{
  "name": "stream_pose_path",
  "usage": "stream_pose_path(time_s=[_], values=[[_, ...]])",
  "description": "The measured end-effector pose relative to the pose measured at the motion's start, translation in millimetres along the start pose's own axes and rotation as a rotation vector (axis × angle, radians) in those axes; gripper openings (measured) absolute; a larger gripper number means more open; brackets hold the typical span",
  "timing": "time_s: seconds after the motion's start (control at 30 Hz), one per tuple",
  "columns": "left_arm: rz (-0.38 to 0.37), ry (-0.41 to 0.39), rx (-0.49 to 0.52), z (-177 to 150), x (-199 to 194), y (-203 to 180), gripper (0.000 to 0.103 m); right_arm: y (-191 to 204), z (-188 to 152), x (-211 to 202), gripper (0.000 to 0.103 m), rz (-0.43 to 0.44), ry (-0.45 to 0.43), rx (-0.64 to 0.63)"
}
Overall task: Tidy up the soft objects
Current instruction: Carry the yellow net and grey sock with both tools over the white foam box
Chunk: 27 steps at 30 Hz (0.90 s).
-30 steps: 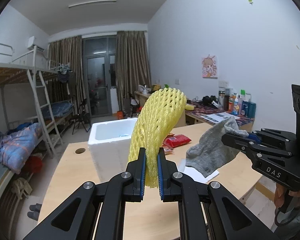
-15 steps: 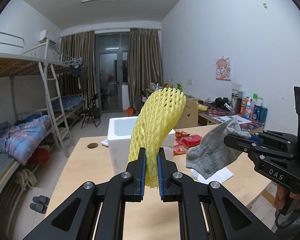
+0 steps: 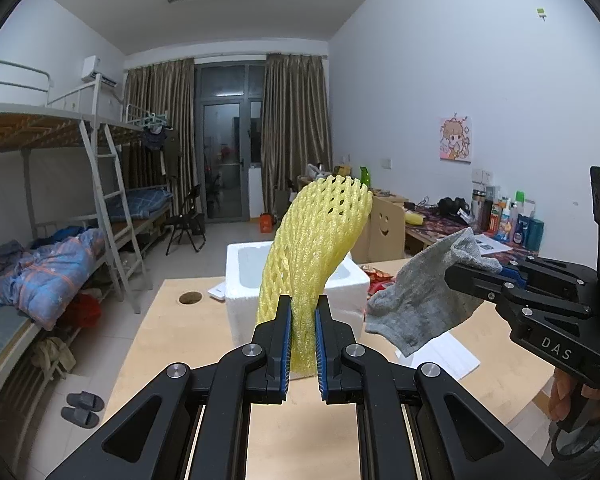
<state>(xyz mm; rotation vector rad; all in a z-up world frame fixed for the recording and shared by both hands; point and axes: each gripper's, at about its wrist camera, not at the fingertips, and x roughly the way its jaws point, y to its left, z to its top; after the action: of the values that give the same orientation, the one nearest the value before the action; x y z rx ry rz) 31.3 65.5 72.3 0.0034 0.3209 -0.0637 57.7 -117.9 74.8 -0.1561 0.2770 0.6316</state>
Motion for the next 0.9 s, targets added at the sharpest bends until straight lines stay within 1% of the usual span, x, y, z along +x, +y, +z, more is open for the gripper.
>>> stream_pose_path(time_s=[0.4, 0.7, 0.9], values=[[0.0, -0.012, -0.007, 21, 12, 10, 0.011, -2, 27, 9, 0.018, 0.005, -0.034, -0.012], [0.002, -0.002, -0.011, 43, 32, 15, 0.011, 2, 44, 23, 0.017, 0.036, -0.052, -0.035], [0.001, -0.006, 0.001, 56, 48, 17, 0.011, -1, 52, 33, 0.018, 0.039, -0.064, -0.035]])
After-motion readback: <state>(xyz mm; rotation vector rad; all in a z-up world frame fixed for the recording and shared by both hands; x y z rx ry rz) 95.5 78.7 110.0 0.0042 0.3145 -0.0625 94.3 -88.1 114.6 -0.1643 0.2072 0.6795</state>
